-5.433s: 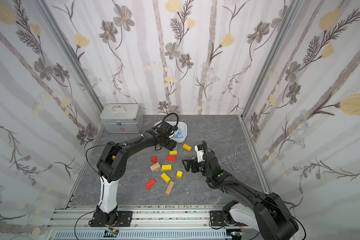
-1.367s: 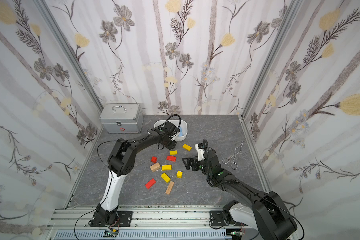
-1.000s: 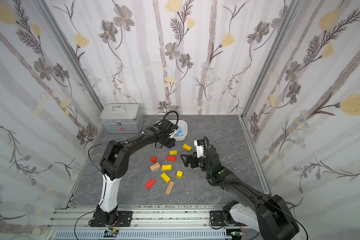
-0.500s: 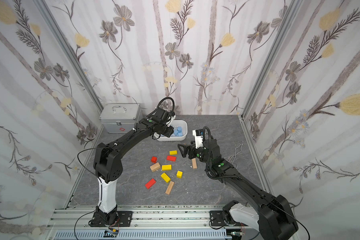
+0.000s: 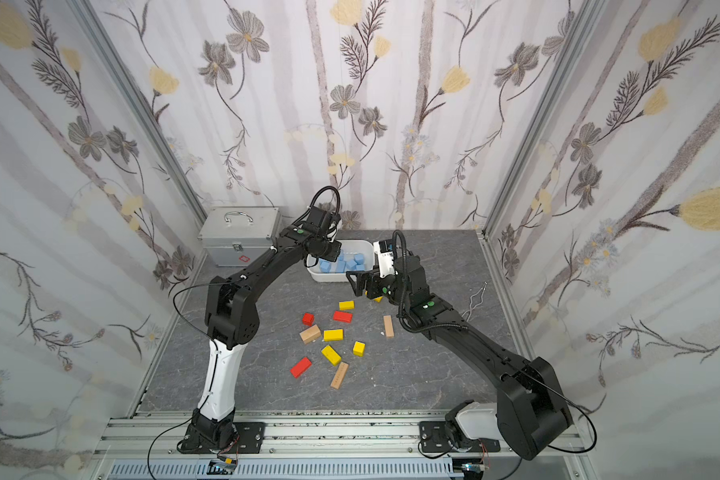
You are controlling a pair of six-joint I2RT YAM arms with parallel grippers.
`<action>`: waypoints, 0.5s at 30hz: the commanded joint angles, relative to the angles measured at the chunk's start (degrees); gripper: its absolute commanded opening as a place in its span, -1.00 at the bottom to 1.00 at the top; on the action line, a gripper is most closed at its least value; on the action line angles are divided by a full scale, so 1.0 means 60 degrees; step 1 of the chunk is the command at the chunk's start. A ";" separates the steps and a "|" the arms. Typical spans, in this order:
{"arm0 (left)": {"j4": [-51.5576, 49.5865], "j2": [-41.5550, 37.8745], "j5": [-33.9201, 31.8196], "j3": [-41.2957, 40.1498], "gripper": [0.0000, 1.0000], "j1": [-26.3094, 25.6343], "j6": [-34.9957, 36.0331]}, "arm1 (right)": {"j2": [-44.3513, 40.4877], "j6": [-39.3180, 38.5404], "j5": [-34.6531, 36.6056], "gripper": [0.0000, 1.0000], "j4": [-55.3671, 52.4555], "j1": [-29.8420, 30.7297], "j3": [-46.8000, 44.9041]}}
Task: Pick out the blue building blocks
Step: Place the building block in the storage box.
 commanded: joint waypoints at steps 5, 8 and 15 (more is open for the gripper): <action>-0.0110 0.1305 -0.0015 0.1148 -1.00 0.0302 -0.0338 | 0.0703 -0.0016 -0.0294 0.99 0.0159 -0.0124 0.0391; -0.0057 0.1837 -0.0055 0.1640 -1.00 0.0400 -0.0406 | 0.0951 0.0049 -0.0436 0.99 0.0420 -0.0170 0.0389; 0.0055 0.2665 -0.0043 0.2457 -1.00 0.0563 -0.0402 | 0.1638 0.0072 -0.0580 0.99 0.0527 -0.0335 0.0526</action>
